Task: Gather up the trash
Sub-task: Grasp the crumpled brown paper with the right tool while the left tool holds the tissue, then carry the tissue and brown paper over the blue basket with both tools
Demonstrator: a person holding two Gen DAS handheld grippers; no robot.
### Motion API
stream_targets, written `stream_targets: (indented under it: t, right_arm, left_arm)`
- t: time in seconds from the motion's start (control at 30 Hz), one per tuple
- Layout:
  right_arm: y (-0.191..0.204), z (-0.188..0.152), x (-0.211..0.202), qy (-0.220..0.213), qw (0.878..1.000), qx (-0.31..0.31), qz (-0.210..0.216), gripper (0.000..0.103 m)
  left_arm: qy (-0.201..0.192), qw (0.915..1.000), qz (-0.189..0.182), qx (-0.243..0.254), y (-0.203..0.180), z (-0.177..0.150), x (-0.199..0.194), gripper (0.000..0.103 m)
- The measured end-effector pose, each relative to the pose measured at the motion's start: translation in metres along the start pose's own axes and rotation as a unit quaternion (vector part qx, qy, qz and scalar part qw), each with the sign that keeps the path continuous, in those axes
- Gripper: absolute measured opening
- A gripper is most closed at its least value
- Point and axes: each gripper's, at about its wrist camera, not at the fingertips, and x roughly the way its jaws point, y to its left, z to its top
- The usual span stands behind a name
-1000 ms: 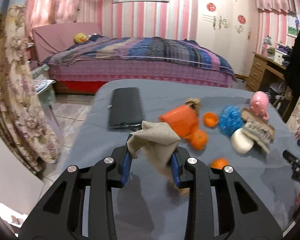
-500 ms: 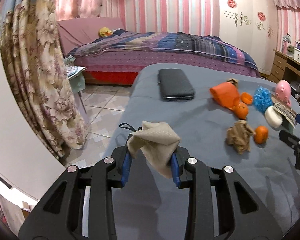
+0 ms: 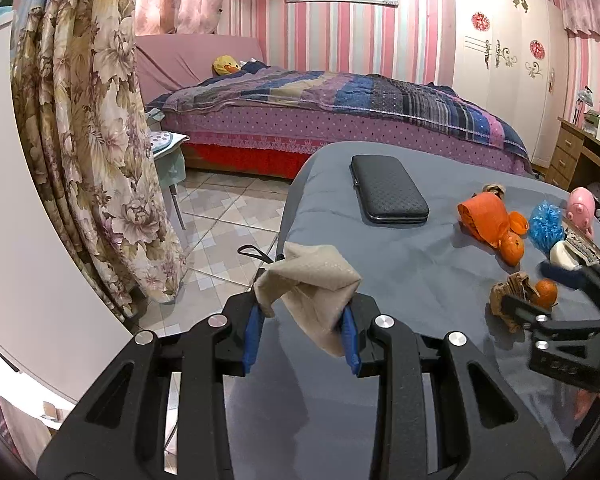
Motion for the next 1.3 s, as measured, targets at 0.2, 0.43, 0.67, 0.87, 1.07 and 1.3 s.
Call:
stream_targets:
  t: [0.2,0.43,0.67,0.87,1.07,1.3]
  right_arm:
    - [-0.003,-0.002,-0.011,-0.015,1.0,0.0,0.007,0.041]
    - [-0.039,-0.007,-0.056,-0.05,0.998,0.03,-0.008,0.041]
    - [-0.099,-0.022,-0.109,-0.065,0.994,0.058,-0.062,0.041]
    - [-0.157,-0.045,-0.147,-0.068,0.987,0.089,-0.117,0.041]
    - [-0.203,-0.07,-0.173,-0.066,0.979,0.117,-0.15,0.041]
    - [-0.235,-0.093,-0.2,-0.072,0.972,0.132,-0.182,0.041]
  left_arm:
    - [0.0,1.0,-0.006,-0.001,-0.009,0.001,-0.001,0.032]
    - [-0.002,0.9996,-0.026,0.012,-0.044,0.001,-0.008,0.032]
    - [-0.017,0.9973,-0.059,0.04,-0.091,0.006,-0.024,0.032]
    - [-0.017,0.9927,-0.104,0.058,-0.138,0.009,-0.036,0.032]
    - [-0.022,0.9838,-0.152,0.093,-0.189,0.013,-0.051,0.032]
    - [-0.025,0.9749,-0.18,0.129,-0.242,0.015,-0.063,0.032]
